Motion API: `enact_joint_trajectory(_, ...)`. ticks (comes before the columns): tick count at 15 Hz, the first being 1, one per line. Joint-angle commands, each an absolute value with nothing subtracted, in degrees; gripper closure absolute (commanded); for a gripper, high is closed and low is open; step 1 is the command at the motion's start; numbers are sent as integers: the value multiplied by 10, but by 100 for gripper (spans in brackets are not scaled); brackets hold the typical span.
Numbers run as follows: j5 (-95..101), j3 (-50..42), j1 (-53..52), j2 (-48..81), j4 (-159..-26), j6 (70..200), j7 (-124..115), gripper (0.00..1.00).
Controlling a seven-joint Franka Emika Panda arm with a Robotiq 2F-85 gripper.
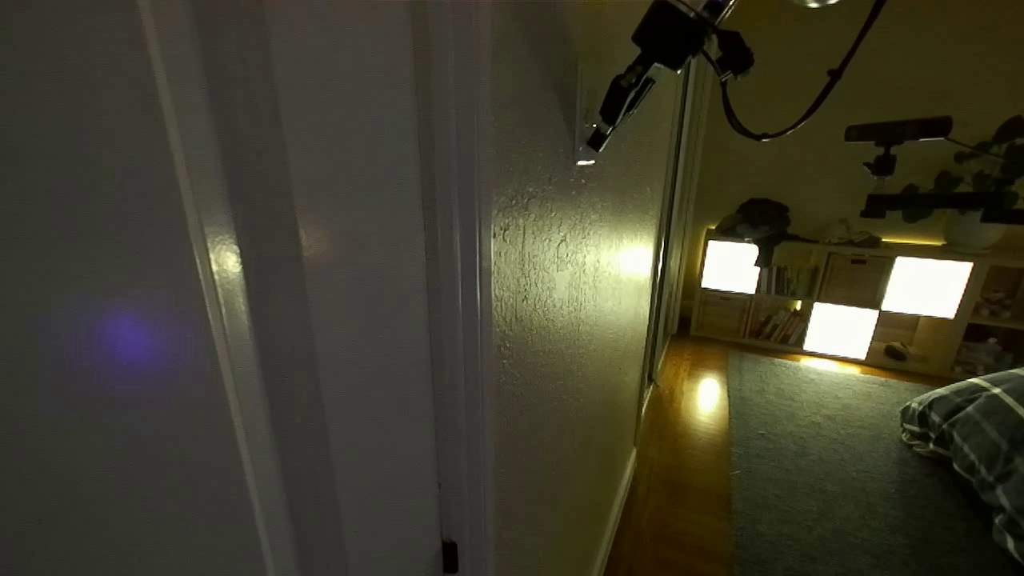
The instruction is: Turn on the light switch
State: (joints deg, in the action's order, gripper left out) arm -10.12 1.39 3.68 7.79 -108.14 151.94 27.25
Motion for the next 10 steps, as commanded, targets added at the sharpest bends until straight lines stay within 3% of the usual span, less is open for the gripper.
enact_joint_trajectory(1, -94, 16, 40, 71, -1083, 1530, 281, 94)
enact_joint_trajectory(10, -52, 9, 40, 66, -1079, 1535, 273, 95)
